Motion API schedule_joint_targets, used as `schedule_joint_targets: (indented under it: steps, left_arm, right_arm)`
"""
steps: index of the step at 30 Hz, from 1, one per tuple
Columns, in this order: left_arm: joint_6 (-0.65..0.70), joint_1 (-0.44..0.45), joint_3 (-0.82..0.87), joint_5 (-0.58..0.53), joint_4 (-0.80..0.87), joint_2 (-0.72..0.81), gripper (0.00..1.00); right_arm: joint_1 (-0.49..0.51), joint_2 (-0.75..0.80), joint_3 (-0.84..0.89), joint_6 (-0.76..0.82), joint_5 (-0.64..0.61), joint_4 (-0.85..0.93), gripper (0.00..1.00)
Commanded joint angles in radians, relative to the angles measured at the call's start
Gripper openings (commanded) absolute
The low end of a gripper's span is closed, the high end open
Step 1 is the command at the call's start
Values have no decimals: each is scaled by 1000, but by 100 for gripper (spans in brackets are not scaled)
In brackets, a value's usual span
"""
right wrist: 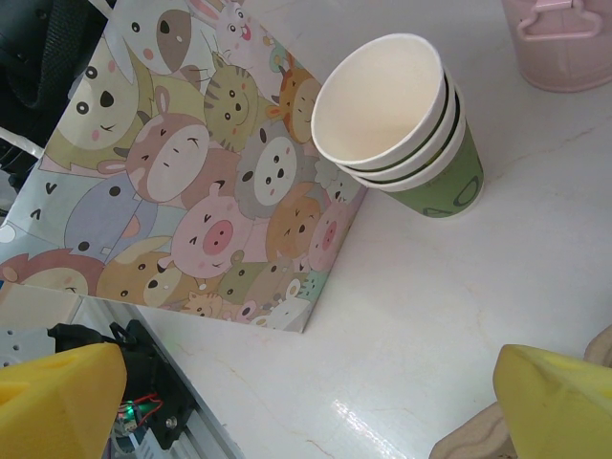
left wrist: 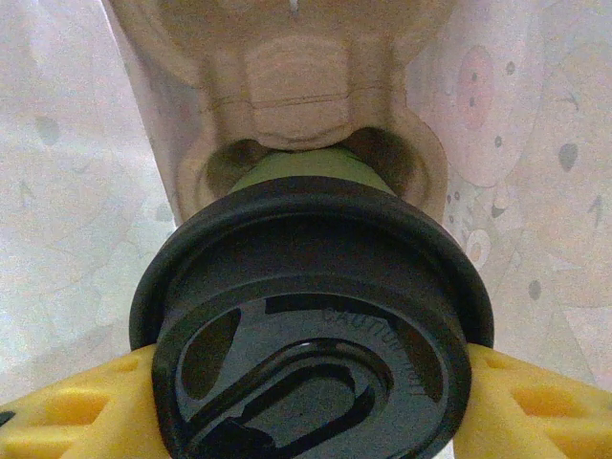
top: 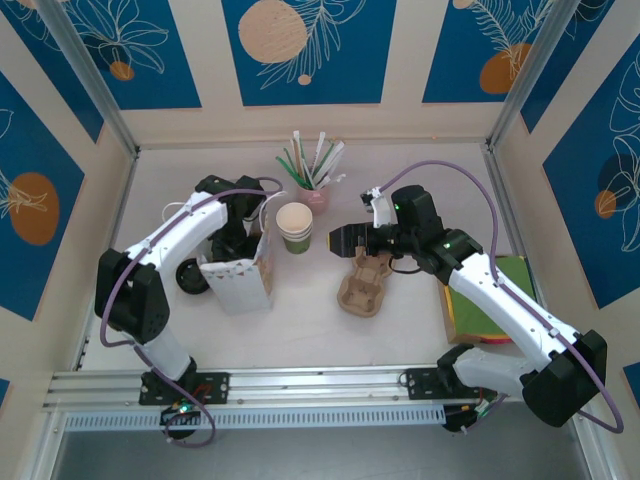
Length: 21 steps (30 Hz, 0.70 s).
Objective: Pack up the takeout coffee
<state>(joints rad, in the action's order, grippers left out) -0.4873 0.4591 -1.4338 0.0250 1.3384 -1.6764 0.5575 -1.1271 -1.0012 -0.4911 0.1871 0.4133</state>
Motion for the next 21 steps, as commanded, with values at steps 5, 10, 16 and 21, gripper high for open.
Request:
schedule_joint_targets:
  steps: [5,10,16,21]
  left_arm:
    - [15,-11,32,-34,-9,-34,56]
    - [19,-11,30,-40,-8,-39,56]
    - [18,-11,42,-34,-24,-46,56]
    - [17,-12,57,-39,-38,-49,56]
  right_arm:
    - [-4,12,9,-6,22,12,99]
    - [-4,9,8,-8,25,8,99]
    - [-4,9,6,-7,24,12,99]
    - [-4,10,3,-6,25,16,99]
